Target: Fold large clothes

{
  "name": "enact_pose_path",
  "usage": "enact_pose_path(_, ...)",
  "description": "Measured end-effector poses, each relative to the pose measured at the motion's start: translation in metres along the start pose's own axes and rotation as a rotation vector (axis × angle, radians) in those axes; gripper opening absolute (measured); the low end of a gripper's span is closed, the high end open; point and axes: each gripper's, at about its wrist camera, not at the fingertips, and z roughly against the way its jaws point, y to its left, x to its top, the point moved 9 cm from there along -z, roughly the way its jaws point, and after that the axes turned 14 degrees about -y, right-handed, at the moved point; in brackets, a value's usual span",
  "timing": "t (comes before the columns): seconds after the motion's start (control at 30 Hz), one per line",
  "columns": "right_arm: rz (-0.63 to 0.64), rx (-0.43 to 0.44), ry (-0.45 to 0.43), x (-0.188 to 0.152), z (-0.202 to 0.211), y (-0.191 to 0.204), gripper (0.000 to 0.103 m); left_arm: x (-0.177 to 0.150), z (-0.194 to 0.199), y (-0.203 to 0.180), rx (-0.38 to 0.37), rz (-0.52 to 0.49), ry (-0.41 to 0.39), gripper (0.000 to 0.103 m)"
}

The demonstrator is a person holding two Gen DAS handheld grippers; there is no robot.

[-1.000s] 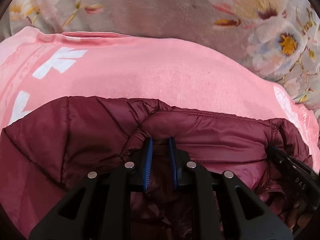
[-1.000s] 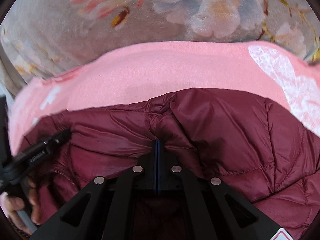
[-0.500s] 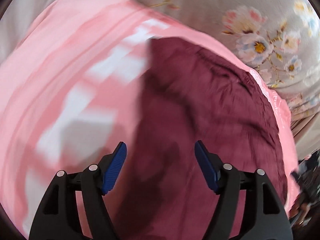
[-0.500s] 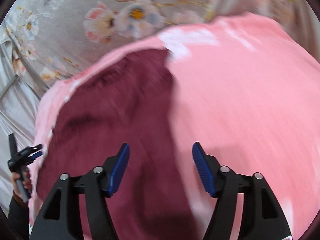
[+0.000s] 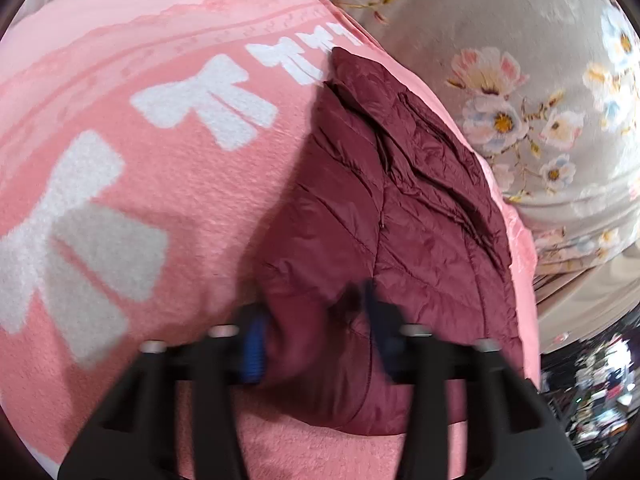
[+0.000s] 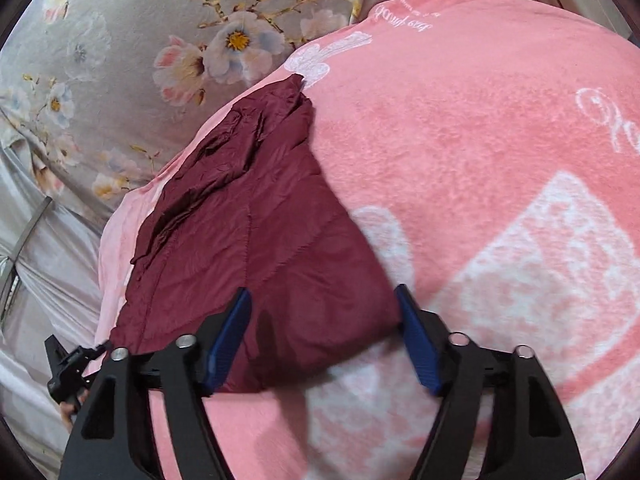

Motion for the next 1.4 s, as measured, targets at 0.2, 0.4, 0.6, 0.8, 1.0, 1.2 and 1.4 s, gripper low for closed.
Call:
enact_pose_path(0.2, -0.078, 0.115, -0.025, 0.005, 0.018, 0.024, 0.006, 0.004, 0.036, -0.026, -0.026, -0.082, -0.032, 0.005)
enact_pose_path(0.4, 0.037, 0.306, -0.214, 0.032, 0.129, 0.062, 0.004, 0.010, 0.150, -0.064, -0.177, -0.128, -0.130, 0.004)
enact_pose_path(0.6, 0.157, 0.464, -0.417, 0.069, 0.254, 0.107, 0.004, 0.035, 0.259, -0.090, -0.279, -0.116, -0.292, 0.004)
enact_pose_path(0.8, 0.204, 0.426, -0.472, 0.113, 0.228, 0.141, 0.004, 0.084, 0.238, -0.120, -0.203, -0.210, -0.385, 0.004)
enact_pose_path(1.0, 0.058, 0.231, -0.342, 0.136, 0.083, 0.111, 0.004, 0.114, 0.110, -0.116, 0.035, -0.347, -0.312, 0.004)
enact_pose_path(1.2, 0.030, -0.021, -0.229, 0.124, -0.045, 0.077, 0.004, 0.101, -0.028, -0.089, 0.233, -0.449, -0.178, 0.005)
enact_pose_path(1.4, 0.020, -0.128, -0.163, 0.100, -0.100, 0.048, 0.004, 0.076, -0.090, -0.057, 0.281, -0.435, -0.089, 0.007)
